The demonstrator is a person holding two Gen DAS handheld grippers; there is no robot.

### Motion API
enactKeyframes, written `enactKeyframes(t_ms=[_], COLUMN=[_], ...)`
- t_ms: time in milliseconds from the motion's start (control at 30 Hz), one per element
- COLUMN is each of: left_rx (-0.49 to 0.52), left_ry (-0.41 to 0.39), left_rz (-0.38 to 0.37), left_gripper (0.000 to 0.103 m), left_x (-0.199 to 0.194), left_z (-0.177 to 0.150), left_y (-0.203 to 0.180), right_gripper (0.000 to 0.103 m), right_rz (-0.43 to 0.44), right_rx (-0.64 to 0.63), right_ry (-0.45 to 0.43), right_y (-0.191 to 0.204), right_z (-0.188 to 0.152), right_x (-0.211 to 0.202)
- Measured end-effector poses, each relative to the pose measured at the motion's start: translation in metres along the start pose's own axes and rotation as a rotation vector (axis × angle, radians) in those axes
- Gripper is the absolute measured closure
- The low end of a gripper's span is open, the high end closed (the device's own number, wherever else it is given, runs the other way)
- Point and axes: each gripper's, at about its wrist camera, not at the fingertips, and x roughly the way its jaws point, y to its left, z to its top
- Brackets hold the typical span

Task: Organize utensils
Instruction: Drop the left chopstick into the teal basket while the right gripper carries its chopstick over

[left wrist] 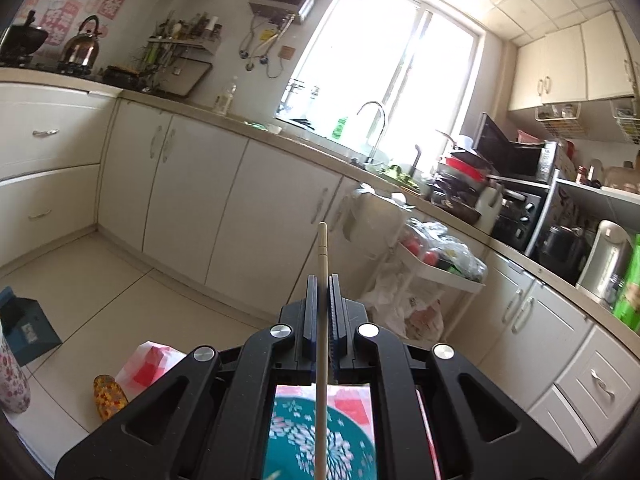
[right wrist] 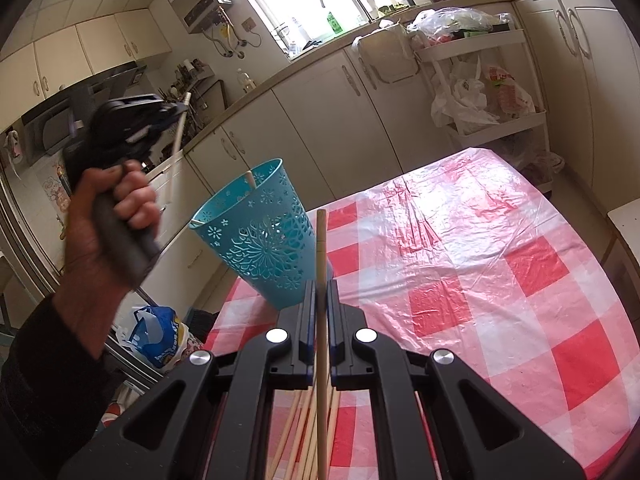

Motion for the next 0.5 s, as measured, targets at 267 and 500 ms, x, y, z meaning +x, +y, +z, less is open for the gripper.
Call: enactKeyframes(t_ms=[267,500], left_rx=[0.024,0.031], left_ry=[0.027,0.050], left_rz=[0.065,0.065], left_gripper=[0.098,0.098], left_x=[0.030,0.029], left_z=[-0.021,-0.023], left_y=[0.004,0.009], right_gripper=[0.097,0.097], right_rz=[0.003,0.001], right_rx=[0.008,0.001], right_ry=[0.017,0.025], right_y=[-0.002,0.001], right_z=[-0.001,-0.002], right_x=[0.004,0.006])
